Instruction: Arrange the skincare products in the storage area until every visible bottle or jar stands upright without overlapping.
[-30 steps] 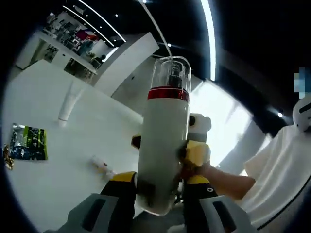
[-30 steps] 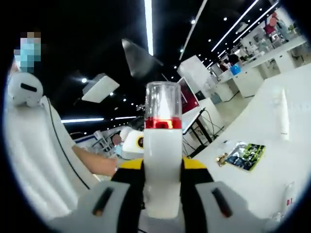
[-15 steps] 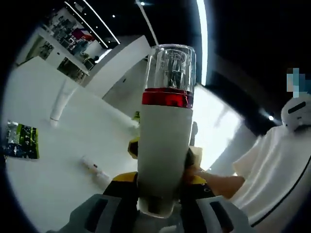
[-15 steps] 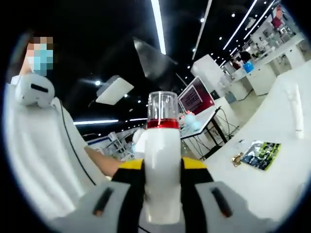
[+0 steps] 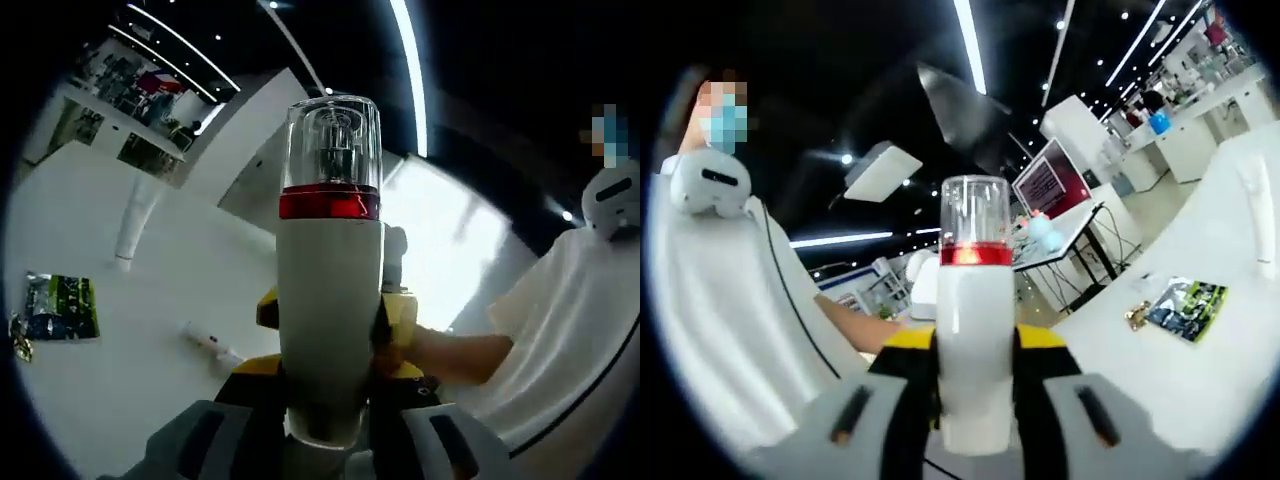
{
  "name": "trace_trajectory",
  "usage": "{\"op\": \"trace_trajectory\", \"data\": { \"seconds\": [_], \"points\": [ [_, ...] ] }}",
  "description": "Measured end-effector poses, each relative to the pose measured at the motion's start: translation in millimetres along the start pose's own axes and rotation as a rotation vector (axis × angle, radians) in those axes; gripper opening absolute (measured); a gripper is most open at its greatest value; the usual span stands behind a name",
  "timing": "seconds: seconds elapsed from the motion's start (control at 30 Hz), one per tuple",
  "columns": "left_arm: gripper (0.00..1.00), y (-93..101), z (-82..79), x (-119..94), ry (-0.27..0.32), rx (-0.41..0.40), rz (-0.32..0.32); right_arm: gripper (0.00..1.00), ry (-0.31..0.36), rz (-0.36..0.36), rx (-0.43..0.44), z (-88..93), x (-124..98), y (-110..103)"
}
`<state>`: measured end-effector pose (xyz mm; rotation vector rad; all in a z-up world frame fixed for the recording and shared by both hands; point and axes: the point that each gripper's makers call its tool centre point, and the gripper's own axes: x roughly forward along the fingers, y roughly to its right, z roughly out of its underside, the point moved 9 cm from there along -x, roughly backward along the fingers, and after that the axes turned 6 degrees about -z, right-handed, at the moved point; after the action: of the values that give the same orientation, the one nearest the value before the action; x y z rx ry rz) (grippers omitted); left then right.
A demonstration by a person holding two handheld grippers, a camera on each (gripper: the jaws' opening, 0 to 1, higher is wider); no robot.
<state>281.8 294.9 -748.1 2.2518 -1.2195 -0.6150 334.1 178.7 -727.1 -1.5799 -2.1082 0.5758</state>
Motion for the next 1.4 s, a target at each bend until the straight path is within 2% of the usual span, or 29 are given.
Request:
{"op": "trace_trajectory", "data": {
  "seconds": [0.27,0.4,0.57,0.67,0.77,0.93,0.97,1.03,1.27,1.4],
  "points": [
    [0.31,2.5,-0.5,4.7,-0.014,0.014,-0.005,0.30,0.030,-0.008,0.015,-3.2,-5.6,0.8],
    [0.31,3.1,3.7,9.8,-0.088,0.054,-0.012,0.30,0.081,-0.009,0.008,-9.1,-12.1,0.4],
    [0.31,3.2,5.6,16.7,-0.106,0.049,0.003,0.30,0.077,0.009,0.001,-8.6,-17.7,-1.6],
    [0.31,0.8,6.9,19.9,-0.149,0.065,0.005,0.30,0.128,0.034,0.014,-10.1,-23.0,0.4],
    [0.31,-0.6,12.1,24.1,-0.204,0.090,0.013,0.30,0.145,0.044,0.013,-12.8,-27.6,-1.1],
    [0.31,-0.9,14.2,26.0,-0.201,0.077,0.023,0.29,0.129,0.060,0.015,-9.8,-28.3,-1.2],
    [0.32,-1.5,14.1,26.1,-0.191,0.059,0.030,0.29,0.141,0.070,0.001,-10.0,-27.8,-2.3],
    [0.32,-1.7,13.9,25.6,-0.170,0.073,0.024,0.28,0.143,0.079,-0.023,-11.1,-25.8,-4.1],
    [0.33,-1.9,10.8,21.9,-0.141,0.104,0.013,0.27,0.079,0.094,-0.138,-17.0,-11.0,-10.1],
    [0.36,-0.9,-0.2,19.8,-0.069,0.081,0.026,0.27,0.051,0.097,-0.193,-23.1,-4.8,-16.1]
  ]
}}
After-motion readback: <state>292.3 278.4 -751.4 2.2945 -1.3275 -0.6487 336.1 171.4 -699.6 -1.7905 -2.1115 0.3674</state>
